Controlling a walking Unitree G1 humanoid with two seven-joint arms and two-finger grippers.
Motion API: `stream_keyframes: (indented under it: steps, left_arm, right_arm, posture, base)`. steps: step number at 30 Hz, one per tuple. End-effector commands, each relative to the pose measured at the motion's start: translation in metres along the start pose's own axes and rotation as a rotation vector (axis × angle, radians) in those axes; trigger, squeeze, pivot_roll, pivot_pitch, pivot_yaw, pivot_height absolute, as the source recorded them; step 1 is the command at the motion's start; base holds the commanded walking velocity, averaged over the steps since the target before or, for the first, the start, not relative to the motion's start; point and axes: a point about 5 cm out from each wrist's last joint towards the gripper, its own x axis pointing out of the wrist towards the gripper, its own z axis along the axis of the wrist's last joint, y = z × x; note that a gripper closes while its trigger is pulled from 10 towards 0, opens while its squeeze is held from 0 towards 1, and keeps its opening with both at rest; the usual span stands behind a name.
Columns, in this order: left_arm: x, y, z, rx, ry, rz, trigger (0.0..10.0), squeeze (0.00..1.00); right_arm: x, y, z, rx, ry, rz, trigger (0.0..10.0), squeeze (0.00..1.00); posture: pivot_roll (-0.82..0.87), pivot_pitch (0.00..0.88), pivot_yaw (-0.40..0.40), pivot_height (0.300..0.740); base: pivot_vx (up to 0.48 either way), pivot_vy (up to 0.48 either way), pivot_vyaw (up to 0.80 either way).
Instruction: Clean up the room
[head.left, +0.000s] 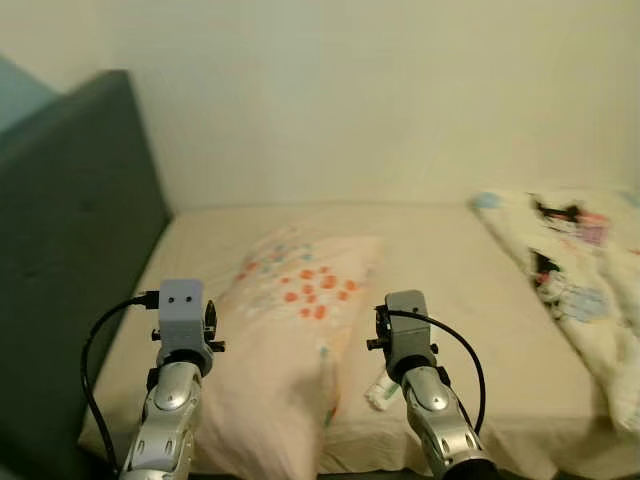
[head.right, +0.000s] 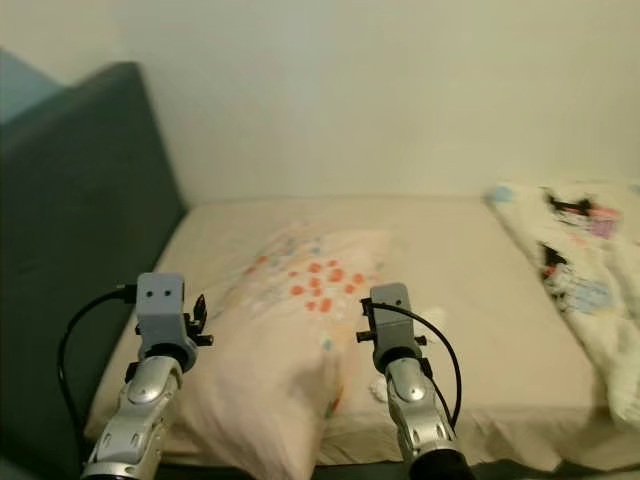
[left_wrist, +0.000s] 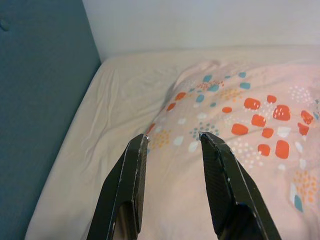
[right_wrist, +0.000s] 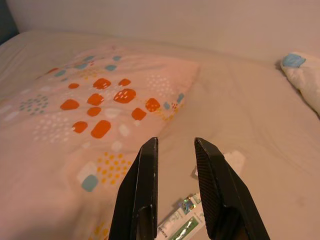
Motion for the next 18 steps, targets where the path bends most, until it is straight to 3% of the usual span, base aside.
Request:
stream_keyframes:
  steps: [1, 18]
  left_arm:
    - [-0.003, 0.0046, -0.008, 0.005, 0.034, 0.016, 10.0, 0.0]
    - [-0.0032, 0.0029, -0.0092, 0.005, 0.045, 0.001, 10.0, 0.0]
  right_arm:
    - [-0.0006, 0.006, -0.0001, -0.005, -0.003, 0.017, 10.0, 0.0]
    - [-0.0006, 0.0062, -0.0014, -0.013, 0.007, 0.019, 10.0, 0.0]
  posture:
    - [0.0, 0.021, -0.01, 0.74]
    - [0.0, 0.021, -0.013, 0.74]
  base:
    - [0.0, 0.0, 0.0]
    - [0.0, 0.0, 0.0]
